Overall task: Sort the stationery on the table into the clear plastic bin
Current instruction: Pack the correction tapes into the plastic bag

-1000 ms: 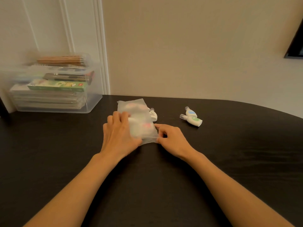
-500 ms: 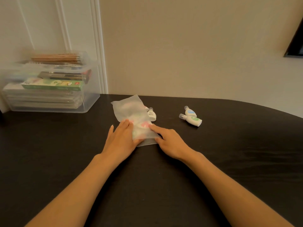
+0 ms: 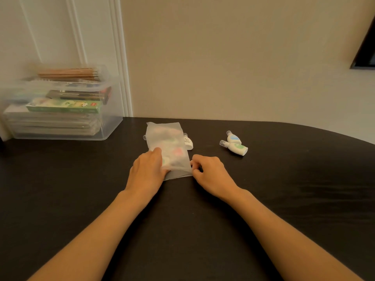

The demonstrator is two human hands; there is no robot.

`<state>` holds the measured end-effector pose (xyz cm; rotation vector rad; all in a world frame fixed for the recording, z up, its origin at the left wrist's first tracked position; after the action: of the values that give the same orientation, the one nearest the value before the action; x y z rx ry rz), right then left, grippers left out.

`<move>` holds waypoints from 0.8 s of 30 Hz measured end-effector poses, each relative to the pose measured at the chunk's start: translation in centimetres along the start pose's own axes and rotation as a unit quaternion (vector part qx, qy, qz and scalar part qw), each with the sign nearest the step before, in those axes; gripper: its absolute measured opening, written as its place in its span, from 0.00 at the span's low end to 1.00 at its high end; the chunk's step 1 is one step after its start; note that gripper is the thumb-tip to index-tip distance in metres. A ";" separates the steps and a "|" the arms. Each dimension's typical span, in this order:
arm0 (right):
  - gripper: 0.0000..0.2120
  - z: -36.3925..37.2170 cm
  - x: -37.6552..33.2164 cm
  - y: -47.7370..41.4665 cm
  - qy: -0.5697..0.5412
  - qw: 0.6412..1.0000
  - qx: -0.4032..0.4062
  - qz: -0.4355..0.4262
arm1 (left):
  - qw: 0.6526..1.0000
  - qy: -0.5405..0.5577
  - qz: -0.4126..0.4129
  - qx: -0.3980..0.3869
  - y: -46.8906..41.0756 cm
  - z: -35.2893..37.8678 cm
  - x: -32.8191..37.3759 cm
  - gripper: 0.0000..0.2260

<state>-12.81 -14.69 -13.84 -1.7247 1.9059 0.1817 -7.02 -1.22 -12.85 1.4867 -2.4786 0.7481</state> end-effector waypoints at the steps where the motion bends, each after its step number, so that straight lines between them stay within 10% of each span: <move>1: 0.09 0.0 0.1 0.0 -0.005 1.000 -0.001 0.005 | 1.000 -0.010 0.007 0.000 0.0 0.0 0.2 0.08; 9: 0.18 -4.4 5.5 -0.5 0.035 0.967 0.218 0.129 | 1.000 0.024 0.005 -0.007 -0.7 1.0 0.7 0.03; 13: 0.23 -4.7 9.7 -1.1 0.016 0.965 0.138 0.221 | 0.996 0.067 0.039 -0.032 -1.1 1.9 1.2 0.02; 24: 0.09 -4.2 7.9 -1.6 0.094 0.983 0.105 0.118 | 0.991 0.095 0.081 0.044 -0.7 0.9 1.5 0.08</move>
<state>-12.76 -23.78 -13.68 -1.4174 2.1796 -0.0944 -7.05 -3.05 -12.83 1.1870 -2.4692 0.9905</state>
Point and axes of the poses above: each hand's wrist, its own y-axis away from the middle knuckle, its own z-axis out of the palm, x = y × z, the point moved 5 cm from there along -y, towards the middle knuckle, and after that the axes turned 2 degrees about y, right-handed, at the moved point
